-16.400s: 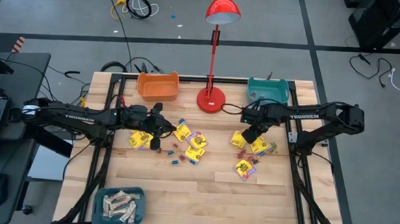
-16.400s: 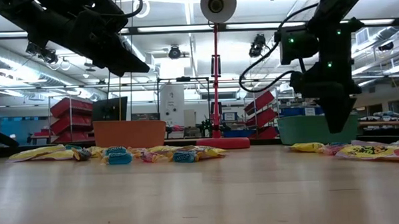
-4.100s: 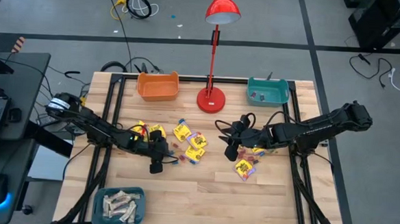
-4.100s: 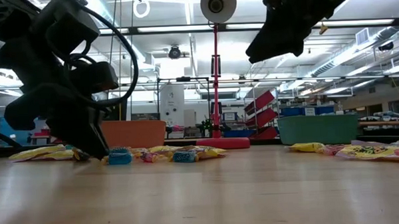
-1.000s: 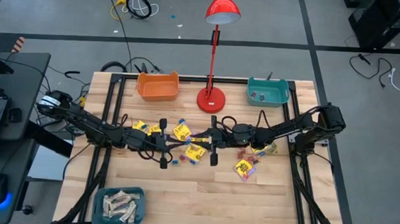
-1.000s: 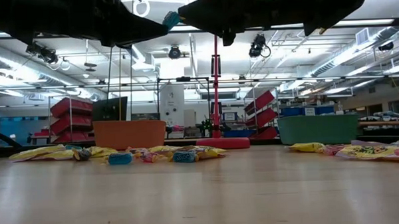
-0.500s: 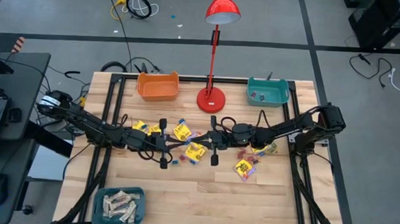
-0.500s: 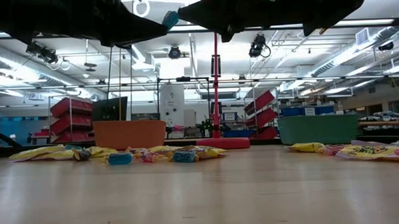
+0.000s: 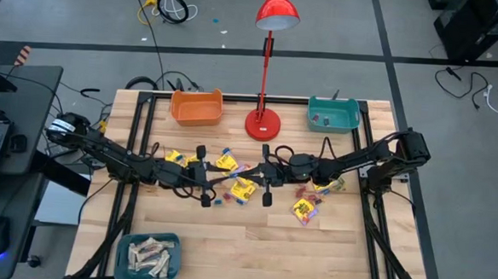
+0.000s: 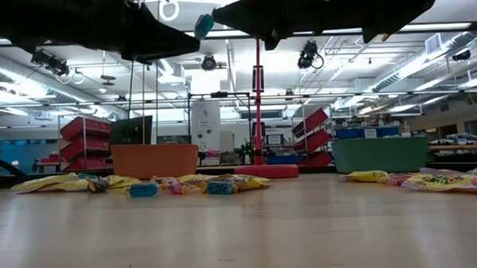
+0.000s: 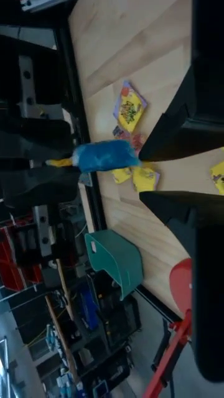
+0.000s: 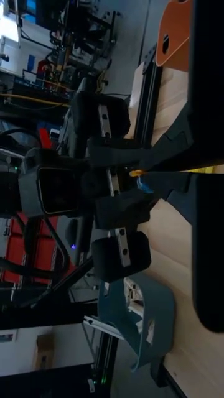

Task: Sort candy
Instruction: Put the small blue candy into the green bin

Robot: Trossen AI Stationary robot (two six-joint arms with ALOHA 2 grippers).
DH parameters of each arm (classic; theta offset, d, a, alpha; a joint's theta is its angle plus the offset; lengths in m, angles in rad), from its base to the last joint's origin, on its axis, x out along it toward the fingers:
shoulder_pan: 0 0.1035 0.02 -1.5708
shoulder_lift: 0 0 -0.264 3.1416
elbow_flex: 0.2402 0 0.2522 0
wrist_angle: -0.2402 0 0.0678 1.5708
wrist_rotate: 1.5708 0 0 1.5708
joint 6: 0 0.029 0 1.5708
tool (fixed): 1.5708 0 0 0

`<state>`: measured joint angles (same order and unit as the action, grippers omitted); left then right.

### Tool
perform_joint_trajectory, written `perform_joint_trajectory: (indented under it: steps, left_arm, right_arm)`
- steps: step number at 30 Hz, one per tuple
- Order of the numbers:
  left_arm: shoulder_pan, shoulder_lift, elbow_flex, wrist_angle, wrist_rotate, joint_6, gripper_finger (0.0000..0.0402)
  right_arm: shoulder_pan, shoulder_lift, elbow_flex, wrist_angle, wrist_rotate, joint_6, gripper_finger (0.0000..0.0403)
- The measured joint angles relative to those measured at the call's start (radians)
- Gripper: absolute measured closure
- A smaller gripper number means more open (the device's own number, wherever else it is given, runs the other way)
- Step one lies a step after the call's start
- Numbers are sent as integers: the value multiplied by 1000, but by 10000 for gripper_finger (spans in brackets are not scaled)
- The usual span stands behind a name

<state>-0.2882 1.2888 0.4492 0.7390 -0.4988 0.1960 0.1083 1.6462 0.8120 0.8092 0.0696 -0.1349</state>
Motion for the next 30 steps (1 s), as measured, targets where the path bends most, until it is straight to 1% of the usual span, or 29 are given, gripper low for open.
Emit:
perform_joint_trajectory:
  steps: [5, 7, 9, 12, 20, 23, 27, 30]
  left_arm:
    - [0, 0, 0, -40, 0, -50, 298]
    - [0, 0, 0, -60, 0, -68, 298]
    - [0, 0, 0, -79, 0, -70, 298]
    - [-1, 0, 0, -79, 0, -70, 298]
    - [-1, 0, 0, -80, 0, -70, 298]
    - [-1, 0, 0, -80, -1, -70, 298]
    - [-1, 0, 0, -80, -1, -70, 298]
    - [-1, 0, 0, -80, -2, -70, 298]
  right_arm:
    - [-14, -41, 0, -50, 13, 0, 403]
    - [-23, -66, 0, -98, 17, 0, 403]
    - [-29, -103, 0, -163, 48, 0, 403]
    - [-40, -178, 0, -312, 132, -2, 403]
    - [-72, -423, 0, -779, 430, 28, 403]
    - [-117, -510, 0, -938, 510, 75, 403]
    - [-234, -601, 0, -1122, 522, 211, 403]
    - [-334, -641, 0, -1220, 525, 290, 403]
